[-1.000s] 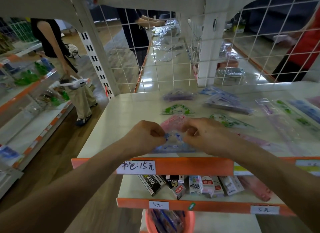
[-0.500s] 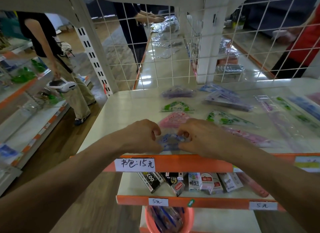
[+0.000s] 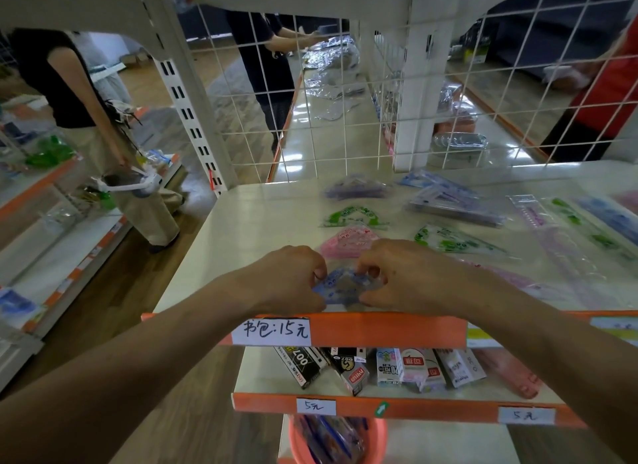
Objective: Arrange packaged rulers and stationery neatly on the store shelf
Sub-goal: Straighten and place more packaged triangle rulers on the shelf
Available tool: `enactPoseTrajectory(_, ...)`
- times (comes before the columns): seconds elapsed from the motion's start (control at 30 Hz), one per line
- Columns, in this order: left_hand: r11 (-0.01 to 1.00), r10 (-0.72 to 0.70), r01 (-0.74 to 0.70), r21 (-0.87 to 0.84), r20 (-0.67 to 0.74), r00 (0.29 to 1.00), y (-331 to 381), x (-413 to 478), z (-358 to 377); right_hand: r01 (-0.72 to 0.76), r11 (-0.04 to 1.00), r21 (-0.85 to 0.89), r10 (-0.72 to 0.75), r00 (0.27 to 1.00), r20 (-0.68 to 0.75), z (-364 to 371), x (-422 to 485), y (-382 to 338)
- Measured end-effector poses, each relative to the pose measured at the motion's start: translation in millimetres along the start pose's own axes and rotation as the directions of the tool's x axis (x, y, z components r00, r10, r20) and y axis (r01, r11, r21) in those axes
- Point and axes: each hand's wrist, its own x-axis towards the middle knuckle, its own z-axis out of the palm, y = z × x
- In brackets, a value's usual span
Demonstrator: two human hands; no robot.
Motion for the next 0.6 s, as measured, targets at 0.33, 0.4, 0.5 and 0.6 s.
enactPoseTrajectory(0.33,0.972,-0.162,0.144,-0.188,-0.085,0.983,-4.6,48.5,-26.3,-0.259,0.964,-0.057,0.254,0.964,-0.081,-29.6,33.5,14.6)
enactPoseTrajectory(0.4,0.968,-0.165,0.159,-0.196,-0.016,0.986,1.4,53.2,-22.3,-0.272,0.958,-0.088,0.273,0.962,-0.008,-26.3,38.1,13.2)
enactPoseTrajectory(0.5,0.974,-0.179,0.177,-0.14,-0.002,0.984,2.5,58.2,-15.3,-0.253,0.96,-0.118,0.255,0.967,0.002,-22.6,40.2,11.8)
enactPoseTrajectory(0.6,0.975,-0.197,0.195,-0.11,-0.006,0.98,0.2,63.4,-10.9,-0.246,0.962,-0.115,0.249,0.968,0.015,-22.5,42.0,10.2)
